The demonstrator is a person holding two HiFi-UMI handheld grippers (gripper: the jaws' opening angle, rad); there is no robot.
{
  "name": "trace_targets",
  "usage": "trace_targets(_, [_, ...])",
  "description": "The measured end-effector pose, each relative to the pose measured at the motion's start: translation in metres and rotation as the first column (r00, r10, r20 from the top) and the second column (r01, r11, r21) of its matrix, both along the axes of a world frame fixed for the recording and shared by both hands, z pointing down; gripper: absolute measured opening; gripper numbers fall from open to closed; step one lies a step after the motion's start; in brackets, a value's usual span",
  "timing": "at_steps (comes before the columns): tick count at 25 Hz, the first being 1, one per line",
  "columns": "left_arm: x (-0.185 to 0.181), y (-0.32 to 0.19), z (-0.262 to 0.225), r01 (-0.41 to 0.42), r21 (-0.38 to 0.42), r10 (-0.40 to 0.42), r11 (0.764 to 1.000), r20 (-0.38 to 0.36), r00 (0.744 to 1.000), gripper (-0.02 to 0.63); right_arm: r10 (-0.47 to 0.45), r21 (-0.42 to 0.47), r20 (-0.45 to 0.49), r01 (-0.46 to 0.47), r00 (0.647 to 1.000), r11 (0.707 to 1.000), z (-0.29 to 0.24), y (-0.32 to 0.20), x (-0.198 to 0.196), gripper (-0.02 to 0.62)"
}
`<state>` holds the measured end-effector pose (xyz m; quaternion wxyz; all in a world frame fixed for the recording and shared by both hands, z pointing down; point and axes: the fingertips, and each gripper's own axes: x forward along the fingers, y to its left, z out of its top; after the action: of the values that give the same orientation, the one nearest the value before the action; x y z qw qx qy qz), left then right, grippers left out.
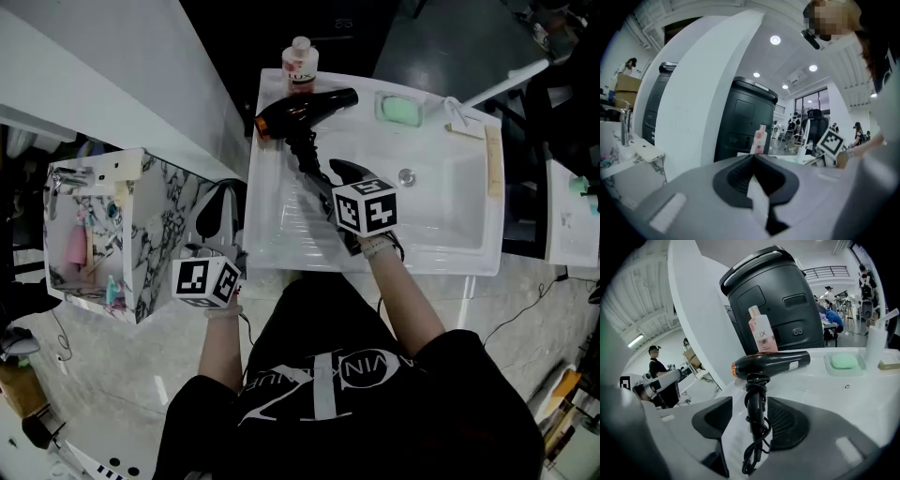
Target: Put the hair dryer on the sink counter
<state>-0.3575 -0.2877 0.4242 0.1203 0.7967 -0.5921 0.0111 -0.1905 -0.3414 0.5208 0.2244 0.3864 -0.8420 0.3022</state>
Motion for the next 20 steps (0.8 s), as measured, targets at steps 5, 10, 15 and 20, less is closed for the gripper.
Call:
trace_targets(5, [0.004,0.01,-0.005,-0.005,0.013,0.005,1.0,0.001,1.0,0.0,0.025,0.057,0.01,-0.026,1.0,0.998,-0.015,0.011,0.015,0.147])
trace_targets(10, [0.006,0.015,-0.012,-0.009,0.03,0.008,1.0,0.005,1.0,0.0,0.058,0.128,0.035,-0.062,0.998,0.99,-0.034,0.017,0.032,0.054])
trace_targets(15, [0.008,0.019,-0.019,-0.007,0.045,0.007,0.999,0.005,1.0,0.0,0.07,0.219,0.059,-0.081,0.996,0.972,-0.059,0.021,0.044,0.014])
trace_targets(20, [0.01,0.016,-0.03,-0.011,0.072,0.011,0.997,0.009,1.0,0.0,0.067,0.279,0.089,-0.09,0.994,0.956,-0.079,0.024,0.052,0.003])
